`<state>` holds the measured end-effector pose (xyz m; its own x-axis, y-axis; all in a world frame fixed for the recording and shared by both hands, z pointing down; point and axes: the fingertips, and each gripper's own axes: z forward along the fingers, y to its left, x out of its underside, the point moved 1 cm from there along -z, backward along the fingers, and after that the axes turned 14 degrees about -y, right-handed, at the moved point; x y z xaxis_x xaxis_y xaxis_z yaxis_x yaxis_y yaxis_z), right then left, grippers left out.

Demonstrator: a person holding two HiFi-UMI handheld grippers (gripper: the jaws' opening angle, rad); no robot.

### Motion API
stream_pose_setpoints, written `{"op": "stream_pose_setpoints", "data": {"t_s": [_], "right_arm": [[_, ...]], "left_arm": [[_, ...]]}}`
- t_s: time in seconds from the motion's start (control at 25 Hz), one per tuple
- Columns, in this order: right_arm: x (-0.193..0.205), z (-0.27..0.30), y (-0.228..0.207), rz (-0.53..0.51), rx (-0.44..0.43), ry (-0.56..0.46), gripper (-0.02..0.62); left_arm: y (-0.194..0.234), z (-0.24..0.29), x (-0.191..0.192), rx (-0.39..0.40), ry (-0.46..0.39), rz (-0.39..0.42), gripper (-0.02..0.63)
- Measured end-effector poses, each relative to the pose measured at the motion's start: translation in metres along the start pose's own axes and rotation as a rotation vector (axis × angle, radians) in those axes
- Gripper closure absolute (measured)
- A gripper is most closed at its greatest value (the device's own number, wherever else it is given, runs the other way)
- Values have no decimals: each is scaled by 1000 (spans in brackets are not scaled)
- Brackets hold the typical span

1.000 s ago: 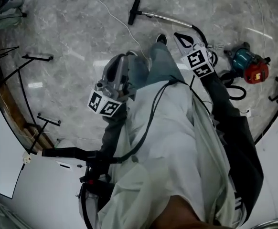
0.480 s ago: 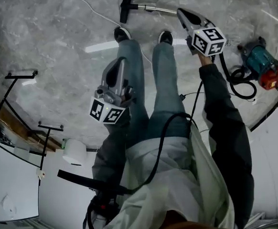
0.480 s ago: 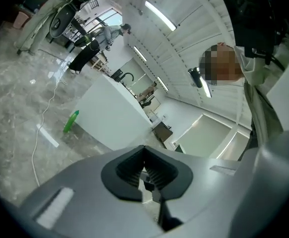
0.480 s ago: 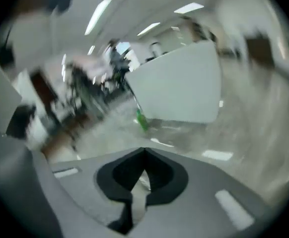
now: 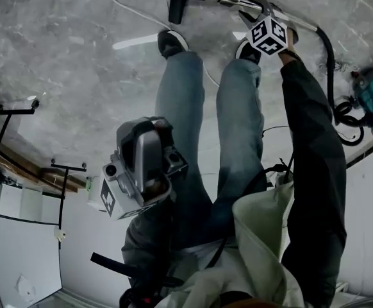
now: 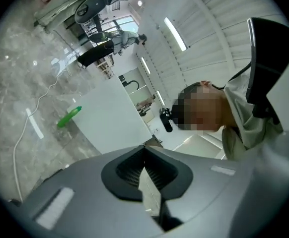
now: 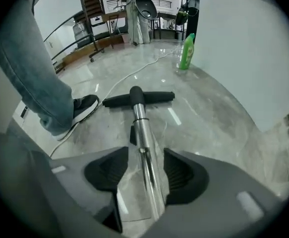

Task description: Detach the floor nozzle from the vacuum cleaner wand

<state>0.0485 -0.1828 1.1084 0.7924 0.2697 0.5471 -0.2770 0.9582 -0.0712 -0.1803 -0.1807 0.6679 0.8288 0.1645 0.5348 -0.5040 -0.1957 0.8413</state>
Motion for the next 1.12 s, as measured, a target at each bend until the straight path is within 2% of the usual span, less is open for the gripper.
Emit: {"op": "stream_pose_setpoints", "data": {"t_s": [0.04,0.16,0.32,0.44,0.48,0.6,0.68,0.76,0.88,0.96,1.04,1.12], "right_arm": [[6,9,0,-16,-10,10,368],[29,36,5,-121,-52,68,365],[65,76,6,-245,-97,212,375],[71,81,4,-233,-138,247,384],[69,79,2,-215,-143,244,451],[53,58,3,-164,-190,273,471],[25,26,8,-144,-228,267,471],[-19,-23,16,-123,-250,212,469],[-88,-118,27,-113,-214,135,470],[-120,-180,28,-116,-182,127,470],[-141,-240,33,-129,-159,131,469],[-159,-295,44,-152,-133,122,468]], "left_arm": [[-2,0,0,12,3,7,614],[-5,-8,13,9,22,-12,614],[-3,-10,36,12,53,-42,614],[-1,-14,48,4,68,-82,614],[-1,-16,52,-1,79,-89,614],[-3,-23,73,-25,136,-67,614],[-6,-26,89,-54,175,-39,614],[-13,-30,104,-95,206,-29,585],[-36,-32,120,-170,214,-73,533],[-54,-19,123,-204,175,-73,495],[-78,0,116,-225,133,-29,387],[-109,23,100,-201,91,25,263]]}}
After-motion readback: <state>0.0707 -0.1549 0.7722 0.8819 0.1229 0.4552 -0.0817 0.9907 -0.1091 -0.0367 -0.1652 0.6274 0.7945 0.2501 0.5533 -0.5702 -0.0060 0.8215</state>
